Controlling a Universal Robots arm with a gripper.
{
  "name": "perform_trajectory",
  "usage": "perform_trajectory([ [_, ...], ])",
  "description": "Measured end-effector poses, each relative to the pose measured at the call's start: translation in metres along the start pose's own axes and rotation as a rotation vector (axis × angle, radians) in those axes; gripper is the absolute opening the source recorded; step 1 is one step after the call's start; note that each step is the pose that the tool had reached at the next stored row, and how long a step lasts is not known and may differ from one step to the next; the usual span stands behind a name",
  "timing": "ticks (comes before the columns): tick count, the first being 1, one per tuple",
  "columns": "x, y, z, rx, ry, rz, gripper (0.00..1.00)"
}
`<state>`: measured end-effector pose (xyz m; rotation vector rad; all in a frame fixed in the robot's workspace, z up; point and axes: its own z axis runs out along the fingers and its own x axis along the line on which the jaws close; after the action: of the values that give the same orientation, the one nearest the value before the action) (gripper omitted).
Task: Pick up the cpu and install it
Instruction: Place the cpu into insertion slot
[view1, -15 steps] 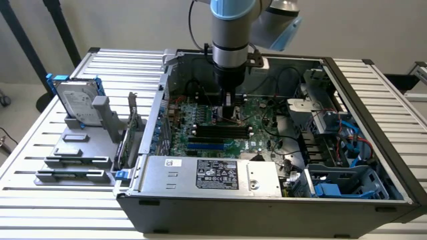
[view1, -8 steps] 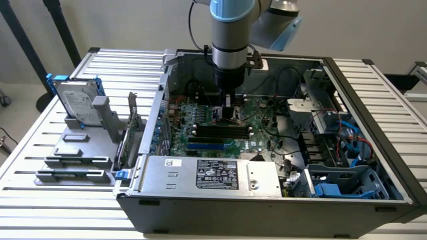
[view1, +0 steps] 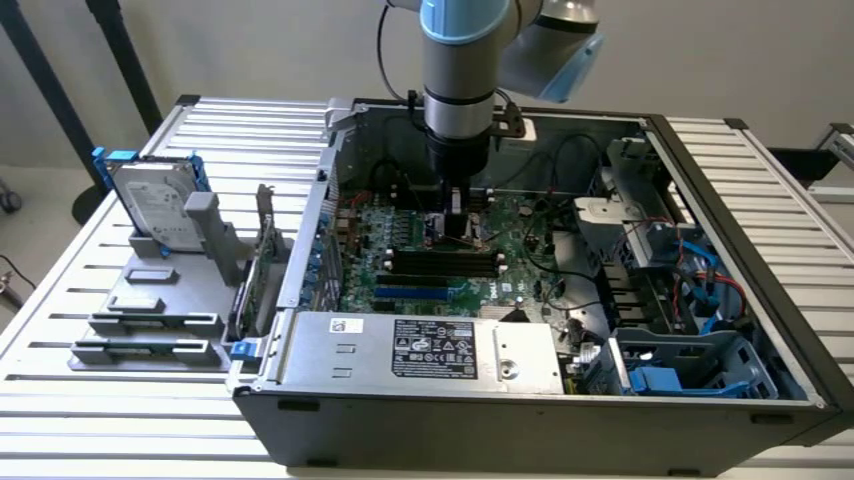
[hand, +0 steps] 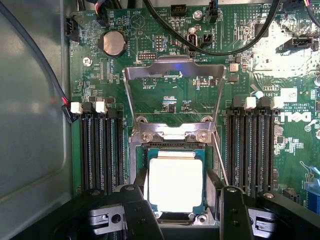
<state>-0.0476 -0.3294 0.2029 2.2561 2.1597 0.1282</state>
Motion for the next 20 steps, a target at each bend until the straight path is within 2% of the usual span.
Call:
perform_trajectory([
  [20,0.0012,0.0,0.0047,-0.0001,-0.002,-0.002,0.54],
])
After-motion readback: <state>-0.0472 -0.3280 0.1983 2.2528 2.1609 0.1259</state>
